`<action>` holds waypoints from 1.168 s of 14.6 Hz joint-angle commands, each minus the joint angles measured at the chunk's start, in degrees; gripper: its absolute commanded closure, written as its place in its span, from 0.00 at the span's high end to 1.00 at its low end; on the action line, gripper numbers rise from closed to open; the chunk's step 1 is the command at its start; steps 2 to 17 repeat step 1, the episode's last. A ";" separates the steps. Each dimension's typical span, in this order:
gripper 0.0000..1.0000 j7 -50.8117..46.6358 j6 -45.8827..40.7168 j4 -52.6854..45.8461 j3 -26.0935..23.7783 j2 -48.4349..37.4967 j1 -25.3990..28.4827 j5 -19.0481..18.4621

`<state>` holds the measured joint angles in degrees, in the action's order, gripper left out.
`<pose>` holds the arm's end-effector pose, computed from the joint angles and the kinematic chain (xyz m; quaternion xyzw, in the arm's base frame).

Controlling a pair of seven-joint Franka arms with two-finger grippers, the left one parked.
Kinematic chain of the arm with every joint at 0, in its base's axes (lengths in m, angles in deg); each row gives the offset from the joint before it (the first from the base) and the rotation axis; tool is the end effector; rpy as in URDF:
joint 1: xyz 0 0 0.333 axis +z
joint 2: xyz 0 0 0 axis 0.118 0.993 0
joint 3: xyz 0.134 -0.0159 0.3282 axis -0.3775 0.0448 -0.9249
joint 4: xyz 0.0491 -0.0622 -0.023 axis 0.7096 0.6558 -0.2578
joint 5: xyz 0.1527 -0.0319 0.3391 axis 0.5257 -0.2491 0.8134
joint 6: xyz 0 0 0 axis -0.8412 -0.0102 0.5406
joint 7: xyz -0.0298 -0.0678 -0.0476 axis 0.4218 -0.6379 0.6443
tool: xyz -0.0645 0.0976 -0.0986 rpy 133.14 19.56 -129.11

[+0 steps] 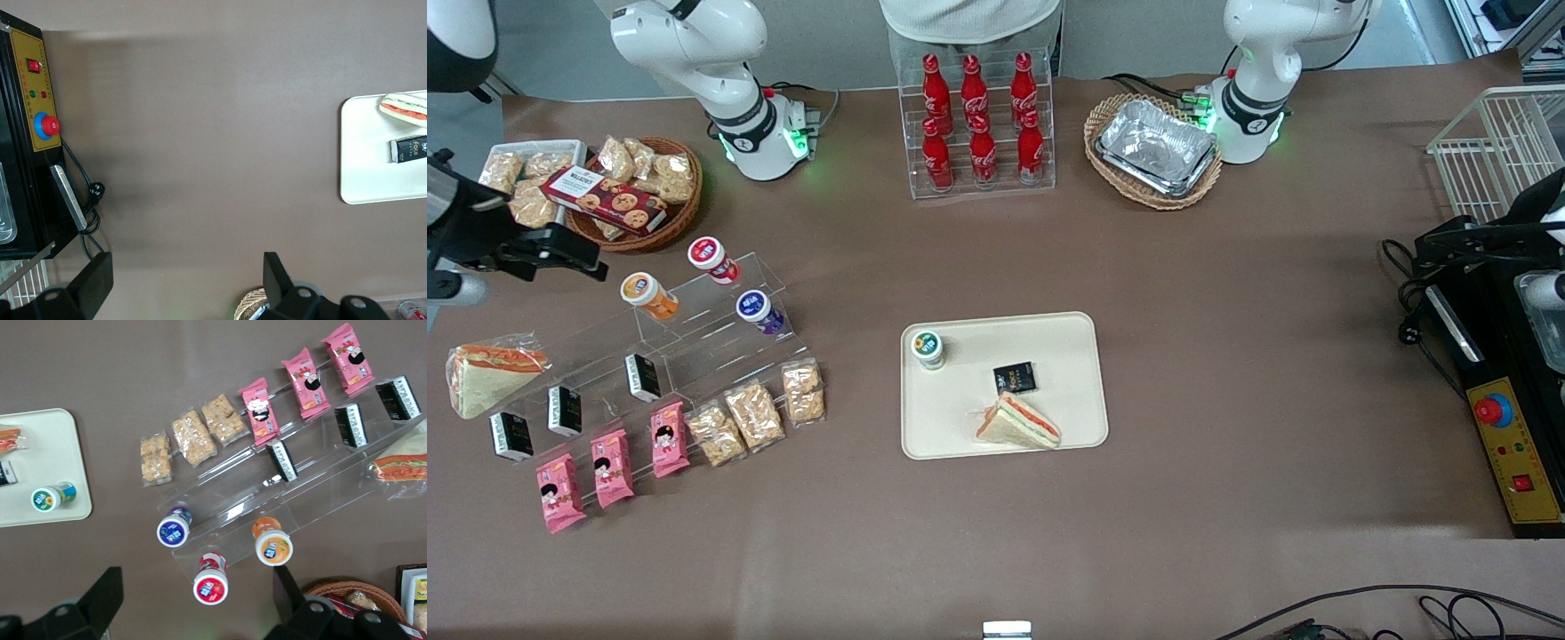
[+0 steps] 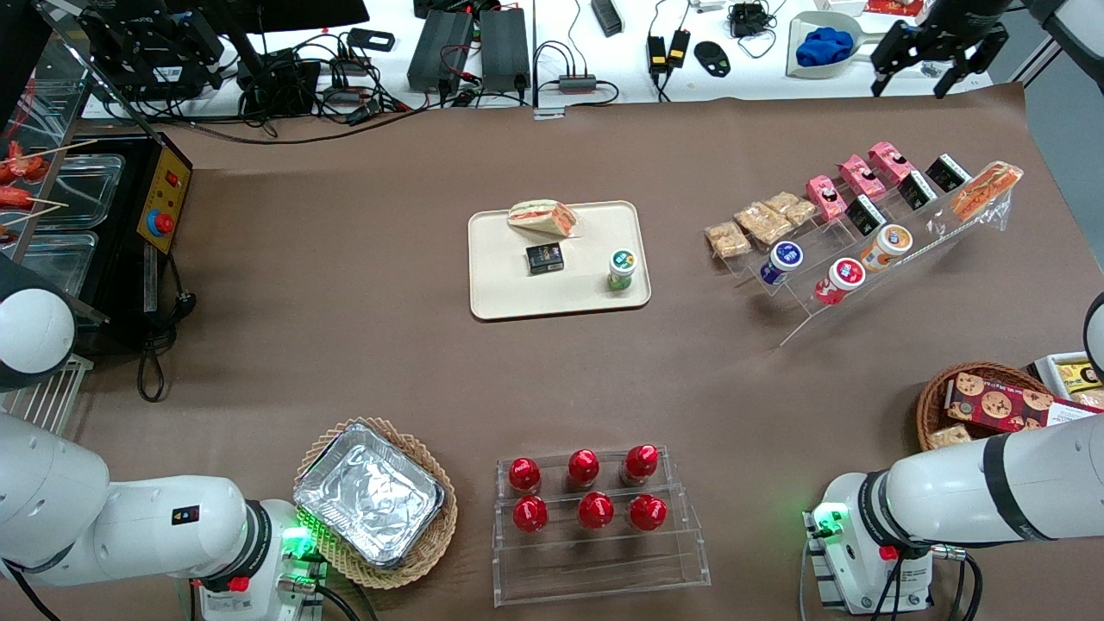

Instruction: Place green gum on tray

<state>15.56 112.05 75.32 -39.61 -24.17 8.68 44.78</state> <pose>0.5156 -0.0035 0.6204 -0.9986 0.0400 0.0225 0.0245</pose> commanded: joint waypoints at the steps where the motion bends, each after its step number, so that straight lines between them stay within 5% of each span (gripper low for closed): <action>1: 1.00 2.35 -0.70 -0.13 -1.07 -0.19 -3.04 0.84; 17: 1.00 2.35 -0.70 -0.13 -1.07 -0.19 -3.04 0.84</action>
